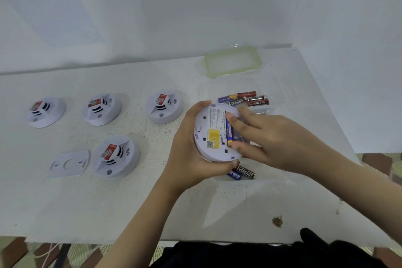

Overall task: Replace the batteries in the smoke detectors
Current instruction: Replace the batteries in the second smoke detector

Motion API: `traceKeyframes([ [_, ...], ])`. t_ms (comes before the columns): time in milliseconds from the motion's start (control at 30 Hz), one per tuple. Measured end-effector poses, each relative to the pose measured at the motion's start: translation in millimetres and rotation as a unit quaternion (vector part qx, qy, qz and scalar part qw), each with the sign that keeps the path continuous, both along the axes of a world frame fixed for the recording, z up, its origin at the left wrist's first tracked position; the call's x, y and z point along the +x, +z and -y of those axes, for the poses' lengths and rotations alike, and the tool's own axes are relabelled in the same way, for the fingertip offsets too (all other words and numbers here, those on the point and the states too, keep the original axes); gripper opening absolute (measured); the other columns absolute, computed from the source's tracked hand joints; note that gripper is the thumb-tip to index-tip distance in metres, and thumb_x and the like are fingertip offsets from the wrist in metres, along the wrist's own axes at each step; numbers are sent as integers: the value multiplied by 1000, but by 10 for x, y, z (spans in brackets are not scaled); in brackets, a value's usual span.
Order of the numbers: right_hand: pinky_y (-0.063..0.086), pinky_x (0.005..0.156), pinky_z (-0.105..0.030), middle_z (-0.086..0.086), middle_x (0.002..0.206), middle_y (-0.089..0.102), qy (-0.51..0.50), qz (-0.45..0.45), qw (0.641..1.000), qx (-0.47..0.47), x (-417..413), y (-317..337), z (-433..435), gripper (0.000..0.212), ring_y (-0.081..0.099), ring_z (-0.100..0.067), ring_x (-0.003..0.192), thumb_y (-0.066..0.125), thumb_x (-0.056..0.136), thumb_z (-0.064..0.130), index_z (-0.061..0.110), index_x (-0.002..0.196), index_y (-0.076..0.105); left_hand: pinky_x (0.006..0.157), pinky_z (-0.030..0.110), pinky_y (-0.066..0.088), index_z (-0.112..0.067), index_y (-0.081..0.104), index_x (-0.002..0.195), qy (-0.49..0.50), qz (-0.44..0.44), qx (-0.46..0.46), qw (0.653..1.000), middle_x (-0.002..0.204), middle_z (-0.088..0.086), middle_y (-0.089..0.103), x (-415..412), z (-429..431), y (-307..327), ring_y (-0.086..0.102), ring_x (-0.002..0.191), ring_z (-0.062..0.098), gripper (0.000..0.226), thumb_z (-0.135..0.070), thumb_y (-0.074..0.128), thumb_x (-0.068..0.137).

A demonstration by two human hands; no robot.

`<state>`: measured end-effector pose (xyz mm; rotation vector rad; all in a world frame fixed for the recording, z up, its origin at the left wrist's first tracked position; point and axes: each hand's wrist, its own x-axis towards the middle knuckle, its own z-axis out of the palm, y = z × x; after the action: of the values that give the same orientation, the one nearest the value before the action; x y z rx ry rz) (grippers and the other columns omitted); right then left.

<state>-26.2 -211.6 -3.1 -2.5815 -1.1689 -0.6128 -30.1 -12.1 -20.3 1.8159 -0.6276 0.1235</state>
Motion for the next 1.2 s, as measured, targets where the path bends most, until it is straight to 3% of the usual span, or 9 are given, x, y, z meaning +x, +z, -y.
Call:
traceKeyframes([
  [300, 52, 42, -37, -27, 104, 66, 5, -6, 999, 44, -26, 50, -1, 60, 63, -36, 51, 18, 102, 35, -4, 115, 62, 91, 15, 46, -20, 34, 130, 5, -21, -13, 1000, 119, -24, 55, -12, -6, -35, 57, 112, 5, 90, -18, 85, 55],
  [567, 55, 54, -30, -20, 123, 61, -30, -58, 996, 60, -56, 78, -1, 66, 69, -26, 68, 36, 90, 59, 7, 115, 66, 86, 15, 50, -25, 31, 130, -2, -6, 1, 1000, 121, -28, 51, 56, 15, -35, 57, 114, 4, 94, -7, 85, 55],
  [700, 57, 71, -33, -11, 127, 60, -51, -61, 981, 176, -91, 20, 0, 44, 68, -19, 98, 44, 95, 39, 6, 110, 69, 94, 16, 45, -23, 33, 131, 21, 16, 1, 1000, 125, -26, 48, 118, -17, -29, 52, 120, 6, 92, -17, 86, 56],
  [800, 50, 90, -22, -5, 127, 59, -74, -57, 968, 235, -143, -17, 56, 31, 57, -6, 114, 51, 92, 26, 7, 105, 71, 100, 15, 40, -21, 33, 134, 58, 41, 12, 997, 130, -27, 42, 209, -101, -47, 46, 126, 4, 94, -30, 85, 56],
  [867, 47, 92, -19, -3, 130, 57, -90, -85, 961, 246, -188, -12, 130, 28, 55, -3, 115, 51, 90, 26, 12, 97, 73, 100, 12, 38, -24, 32, 134, 77, 46, 14, 996, 130, -31, 40, 264, -147, -57, 44, 126, 1, 96, -34, 85, 55],
  [967, 41, 96, -20, 1, 139, 50, -93, -163, 960, 209, -216, -9, 239, 27, 50, -1, 120, 48, 88, 33, 25, 85, 74, 101, 10, 37, -28, 28, 137, 90, 31, 3, 995, 130, -38, 39, 321, -153, -83, 42, 127, -5, 102, -36, 85, 53],
  [1100, 23, 112, -34, -1, 140, 48, -89, -192, 974, 80, -94, -95, 319, 32, 39, -11, 132, 47, 86, 47, 28, 88, 72, 99, 4, 33, -22, 26, 139, 83, 20, -3, 996, 126, -47, 37, 427, -105, -142, 39, 124, -14, 107, -36, 85, 51],
  [1200, 32, 103, -25, 5, 124, 61, -102, -191, 967, 132, 87, -14, 324, 32, 47, 1, 117, 49, 86, 48, 27, 94, 73, 101, 9, 35, -25, 29, 136, 84, 21, -8, 996, 127, -42, 39, 530, -60, -131, 41, 125, -9, 105, -44, 87, 50],
])
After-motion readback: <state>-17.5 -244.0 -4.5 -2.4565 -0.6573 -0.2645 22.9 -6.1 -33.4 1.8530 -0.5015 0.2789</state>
